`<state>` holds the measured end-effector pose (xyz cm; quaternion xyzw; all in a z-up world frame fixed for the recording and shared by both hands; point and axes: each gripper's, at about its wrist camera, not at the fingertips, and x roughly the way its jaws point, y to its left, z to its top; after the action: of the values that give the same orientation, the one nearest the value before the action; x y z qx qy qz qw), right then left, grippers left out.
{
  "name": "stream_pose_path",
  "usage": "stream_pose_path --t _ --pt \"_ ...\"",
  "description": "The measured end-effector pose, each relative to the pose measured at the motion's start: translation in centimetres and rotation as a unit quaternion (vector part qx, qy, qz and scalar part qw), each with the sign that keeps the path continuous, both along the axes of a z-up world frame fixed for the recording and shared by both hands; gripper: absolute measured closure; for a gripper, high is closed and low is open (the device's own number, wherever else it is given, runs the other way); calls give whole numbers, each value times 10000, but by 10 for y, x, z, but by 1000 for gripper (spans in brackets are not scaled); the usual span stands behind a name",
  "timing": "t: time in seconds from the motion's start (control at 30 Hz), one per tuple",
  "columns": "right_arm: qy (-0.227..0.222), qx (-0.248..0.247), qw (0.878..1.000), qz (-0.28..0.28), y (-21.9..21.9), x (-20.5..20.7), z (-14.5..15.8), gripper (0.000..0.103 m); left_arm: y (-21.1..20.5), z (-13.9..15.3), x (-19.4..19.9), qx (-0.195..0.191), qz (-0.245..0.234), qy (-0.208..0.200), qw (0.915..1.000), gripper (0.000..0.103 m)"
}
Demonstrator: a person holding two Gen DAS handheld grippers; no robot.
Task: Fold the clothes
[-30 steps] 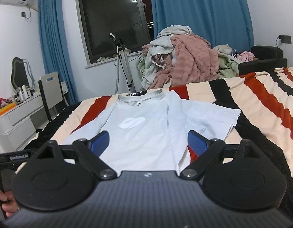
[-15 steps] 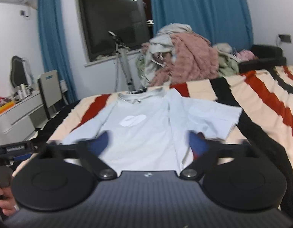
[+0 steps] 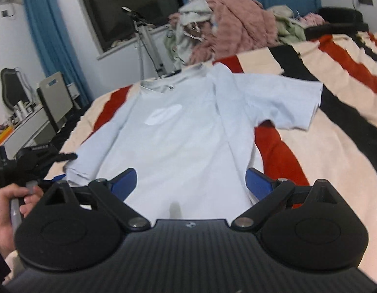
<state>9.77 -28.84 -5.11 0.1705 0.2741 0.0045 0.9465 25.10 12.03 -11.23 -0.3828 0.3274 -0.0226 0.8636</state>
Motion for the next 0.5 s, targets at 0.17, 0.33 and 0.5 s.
stream_pose_path --t 0.17,0.33,0.5 --pt "131 104 9998 -91 -4 8 -9 6 13 13 13 123 187 -217 9995 98" --pt "-65 -233 9997 -17 6 10 -5 6 38 62 65 994 107 -814 9917 99" --pt "-244 -655 9974 -146 18 21 -2 6 60 109 149 2371 331 -784 9677 100"
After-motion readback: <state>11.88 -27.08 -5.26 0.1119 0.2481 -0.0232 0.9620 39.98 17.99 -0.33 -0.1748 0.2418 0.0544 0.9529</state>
